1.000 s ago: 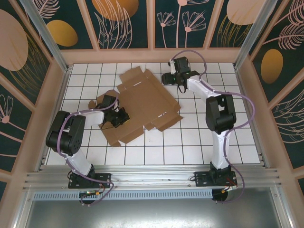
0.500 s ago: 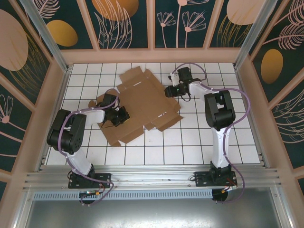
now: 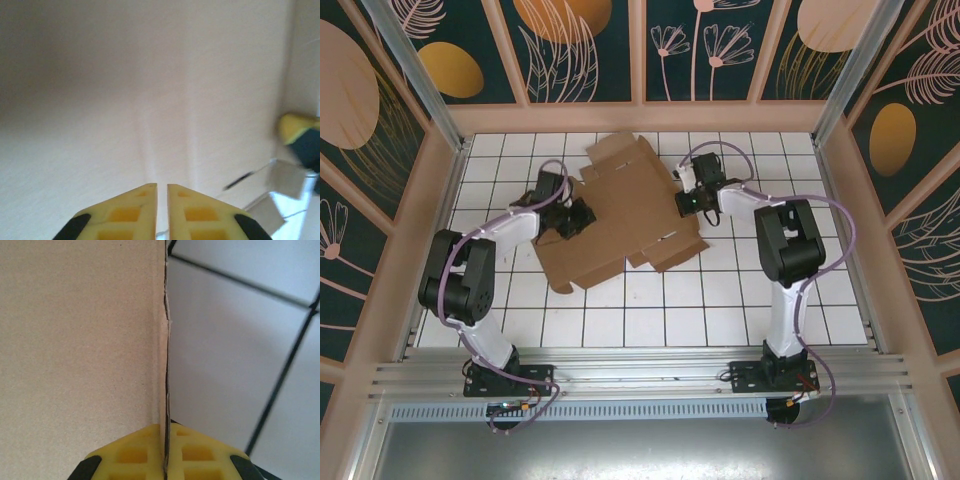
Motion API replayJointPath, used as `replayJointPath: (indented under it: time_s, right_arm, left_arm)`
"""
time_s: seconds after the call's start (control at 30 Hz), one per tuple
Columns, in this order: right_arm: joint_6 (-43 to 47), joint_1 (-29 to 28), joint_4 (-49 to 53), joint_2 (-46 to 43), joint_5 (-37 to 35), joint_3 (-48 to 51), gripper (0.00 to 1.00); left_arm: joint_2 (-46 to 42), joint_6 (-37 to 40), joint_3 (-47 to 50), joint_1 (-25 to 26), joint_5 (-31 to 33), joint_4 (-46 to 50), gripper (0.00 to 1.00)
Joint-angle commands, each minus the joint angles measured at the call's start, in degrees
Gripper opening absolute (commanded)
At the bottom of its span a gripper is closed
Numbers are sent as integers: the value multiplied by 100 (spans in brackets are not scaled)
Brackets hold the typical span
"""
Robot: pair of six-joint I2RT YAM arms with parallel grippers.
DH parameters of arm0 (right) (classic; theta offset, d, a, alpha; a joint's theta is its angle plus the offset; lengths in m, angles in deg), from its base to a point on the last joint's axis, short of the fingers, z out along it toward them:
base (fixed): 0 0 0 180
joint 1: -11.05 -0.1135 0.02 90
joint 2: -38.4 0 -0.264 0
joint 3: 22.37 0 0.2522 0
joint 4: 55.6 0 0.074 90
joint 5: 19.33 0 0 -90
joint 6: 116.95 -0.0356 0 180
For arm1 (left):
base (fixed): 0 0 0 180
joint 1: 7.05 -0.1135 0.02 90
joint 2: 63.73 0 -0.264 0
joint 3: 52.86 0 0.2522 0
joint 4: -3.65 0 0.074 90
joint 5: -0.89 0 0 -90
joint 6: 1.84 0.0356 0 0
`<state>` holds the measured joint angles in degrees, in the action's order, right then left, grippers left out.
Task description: Fold the paper box
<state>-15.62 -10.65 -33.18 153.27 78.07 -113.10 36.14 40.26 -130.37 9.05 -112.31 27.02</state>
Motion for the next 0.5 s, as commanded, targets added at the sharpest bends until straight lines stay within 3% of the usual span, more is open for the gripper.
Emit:
replayJointPath:
  time_s: [0.0, 0.1, 0.17, 0.27, 0.47]
  right_arm:
    - [943, -386, -1190, -627, -1547, 312, 0]
    - [1493, -656, -1710, -838, -2223, 567, 0]
    - [1814, -819, -1937, -901, -2586, 638, 0]
    - [2078, -933, -2156, -951, -2946, 692, 0]
    - [2095, -1158, -2164, -1035, -3019, 692, 0]
  left_arm:
    - [-13, -196, -845, 16, -463, -151, 26]
    - [353, -528, -1668, 14, -720, -358, 44]
    - [689, -768, -2225, 11, -988, -569, 50]
    - [1177, -1008, -2951, 16, -1289, -675, 52]
    - [1859, -1135, -3871, 25, -1415, -521, 53]
